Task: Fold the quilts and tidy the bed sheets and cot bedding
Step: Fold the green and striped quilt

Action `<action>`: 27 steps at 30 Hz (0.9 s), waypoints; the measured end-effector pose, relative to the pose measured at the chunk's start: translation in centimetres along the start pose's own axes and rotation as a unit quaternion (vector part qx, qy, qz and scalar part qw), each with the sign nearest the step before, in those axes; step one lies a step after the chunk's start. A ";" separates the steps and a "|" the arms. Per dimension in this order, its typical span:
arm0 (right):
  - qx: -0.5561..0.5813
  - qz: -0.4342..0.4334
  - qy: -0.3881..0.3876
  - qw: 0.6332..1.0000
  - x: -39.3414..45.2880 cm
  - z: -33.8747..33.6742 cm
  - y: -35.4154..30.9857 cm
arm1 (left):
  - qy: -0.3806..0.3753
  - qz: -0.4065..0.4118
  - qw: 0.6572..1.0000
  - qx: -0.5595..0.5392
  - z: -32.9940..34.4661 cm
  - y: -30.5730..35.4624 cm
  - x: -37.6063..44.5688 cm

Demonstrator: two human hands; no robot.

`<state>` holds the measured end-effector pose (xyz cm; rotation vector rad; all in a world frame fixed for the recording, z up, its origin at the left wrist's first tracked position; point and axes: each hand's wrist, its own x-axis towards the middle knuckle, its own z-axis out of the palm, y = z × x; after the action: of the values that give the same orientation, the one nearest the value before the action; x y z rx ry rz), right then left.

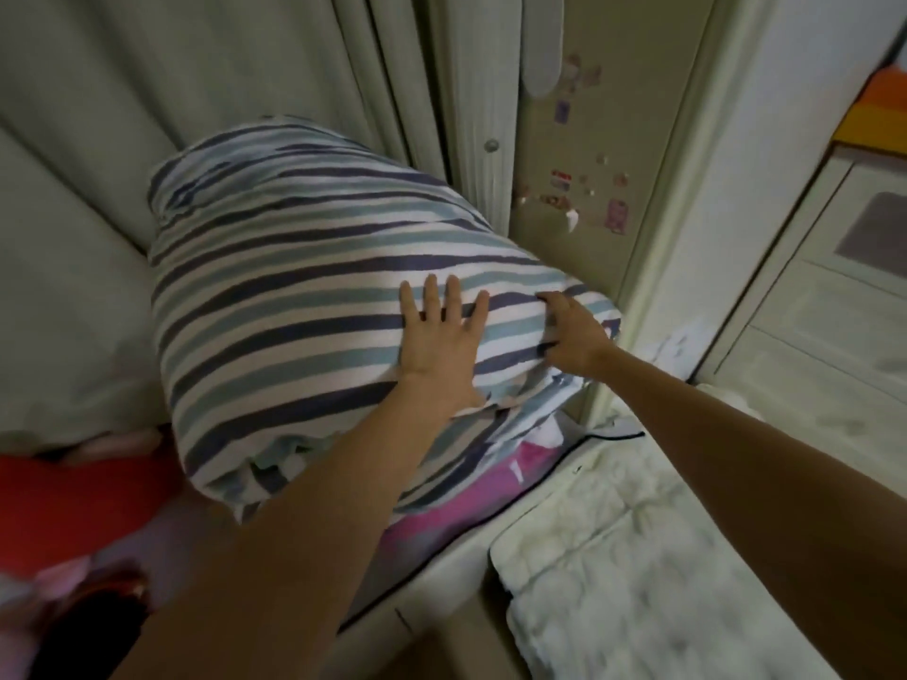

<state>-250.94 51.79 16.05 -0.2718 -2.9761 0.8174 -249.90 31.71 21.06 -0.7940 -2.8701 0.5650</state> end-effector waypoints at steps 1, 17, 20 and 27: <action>-0.047 -0.001 -0.003 0.999 0.1 0.5 1.1 | 0.007 -0.013 1.000 0.014 0.4 0.5 0.2; -0.095 -0.186 0.220 0.953 2.0 -3.7 2.5 | 0.030 -0.063 0.996 -0.057 4.6 0.8 3.3; -0.204 -0.162 0.029 0.965 -1.7 0.2 3.5 | -0.164 -0.028 0.983 -0.080 3.9 0.3 2.9; -0.199 -0.089 -0.086 0.972 4.7 -4.2 0.2 | 0.005 -0.013 0.969 -0.246 -3.9 -3.6 6.9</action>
<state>-255.20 54.89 19.52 0.0600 -3.2443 0.2326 -256.70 33.67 26.07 -0.8060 -3.0395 -0.1694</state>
